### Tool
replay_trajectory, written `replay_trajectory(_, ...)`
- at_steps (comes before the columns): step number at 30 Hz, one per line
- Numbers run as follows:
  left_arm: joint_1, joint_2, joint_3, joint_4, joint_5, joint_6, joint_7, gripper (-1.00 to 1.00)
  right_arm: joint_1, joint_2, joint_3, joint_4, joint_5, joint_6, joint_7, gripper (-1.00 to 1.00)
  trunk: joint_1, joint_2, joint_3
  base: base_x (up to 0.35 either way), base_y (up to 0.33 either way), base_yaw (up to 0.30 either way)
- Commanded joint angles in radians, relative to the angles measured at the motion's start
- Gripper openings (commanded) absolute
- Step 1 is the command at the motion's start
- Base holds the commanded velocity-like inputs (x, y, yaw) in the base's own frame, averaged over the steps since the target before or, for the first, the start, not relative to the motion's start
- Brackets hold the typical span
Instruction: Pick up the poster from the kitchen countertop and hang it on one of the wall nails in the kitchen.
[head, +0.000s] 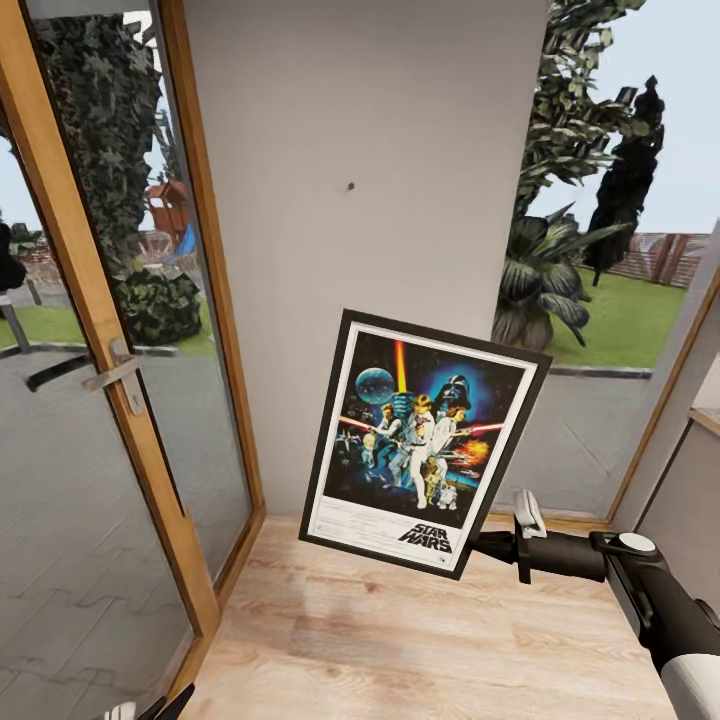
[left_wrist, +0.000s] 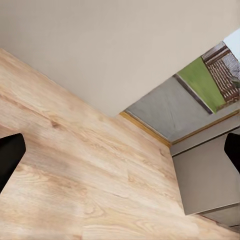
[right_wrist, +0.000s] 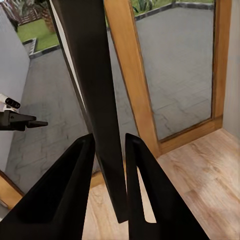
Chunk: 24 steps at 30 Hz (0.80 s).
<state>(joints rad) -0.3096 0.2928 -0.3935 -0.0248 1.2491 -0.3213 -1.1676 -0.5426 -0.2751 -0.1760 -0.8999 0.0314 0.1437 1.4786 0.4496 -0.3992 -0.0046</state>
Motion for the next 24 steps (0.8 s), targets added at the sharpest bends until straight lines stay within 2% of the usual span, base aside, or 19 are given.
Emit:
replay_trajectory(1,0.000,0.000,-0.008,0.000,0.007,-0.005,-0.001,1.00,0.000,0.000,-0.002,-0.001,0.003,0.013,0.007,-1.00,0.000,-0.001,0.000,0.000,0.000,-0.007)
replay_trajectory(14,0.000,0.000,-0.008,0.000,0.007,-0.005,-0.001,1.00,0.000,0.000,-0.002,-0.001,0.003,0.013,0.007,-1.00,0.000,-0.001,0.000,0.054,0.000,-0.002)
replay_trajectory(24,0.000,0.000,-0.008,0.000,0.007,-0.005,-0.001,1.00,0.000,0.000,-0.002,-0.001,0.002,0.013,0.008,-1.00,0.000,-0.001,0.003,0.005,0.000,-0.239)
